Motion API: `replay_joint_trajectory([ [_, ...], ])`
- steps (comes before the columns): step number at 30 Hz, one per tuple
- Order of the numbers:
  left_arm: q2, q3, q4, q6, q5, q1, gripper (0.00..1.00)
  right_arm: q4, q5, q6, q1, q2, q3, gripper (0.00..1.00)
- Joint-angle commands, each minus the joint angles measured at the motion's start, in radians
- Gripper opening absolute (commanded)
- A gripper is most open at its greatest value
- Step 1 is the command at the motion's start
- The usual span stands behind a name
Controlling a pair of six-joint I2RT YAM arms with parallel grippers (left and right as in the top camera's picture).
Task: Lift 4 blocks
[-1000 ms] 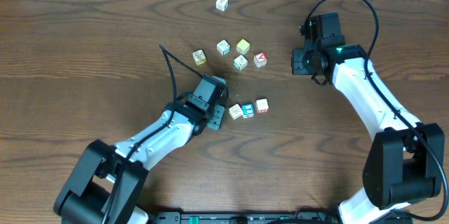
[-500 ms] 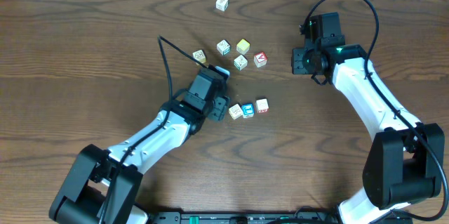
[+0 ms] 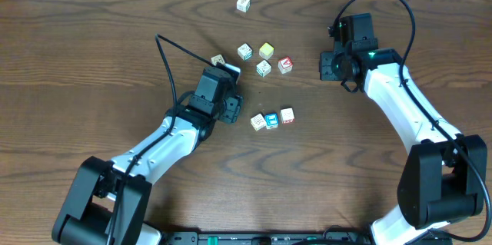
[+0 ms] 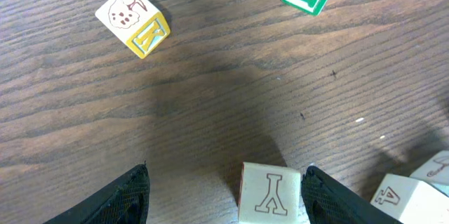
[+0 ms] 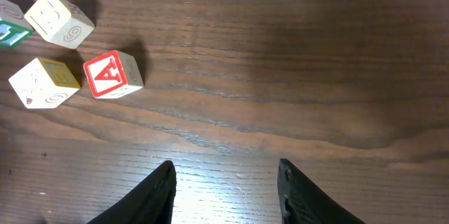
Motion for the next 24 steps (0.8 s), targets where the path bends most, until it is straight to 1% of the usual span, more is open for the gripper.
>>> replay_joint_trajectory([
  [1,0.031,0.021,0.000,0.018,0.013,0.002,0.70,0.002,0.007,0.002,0.006,0.006,0.019,0.44],
  [13,0.033,0.021,-0.010,0.018,0.040,0.002,0.70,0.008,0.014,-0.008,0.005,0.006,0.019,0.45],
  [20,0.079,0.021,-0.006,0.018,0.066,0.002,0.70,0.008,0.014,-0.008,0.005,0.006,0.019,0.44],
  [23,0.099,0.021,-0.006,0.017,0.066,0.002,0.70,0.009,0.014,-0.008,0.005,0.006,0.019,0.44],
  [24,0.102,0.021,-0.006,0.017,0.066,0.002,0.66,0.009,0.014,-0.008,0.005,0.006,0.019,0.45],
])
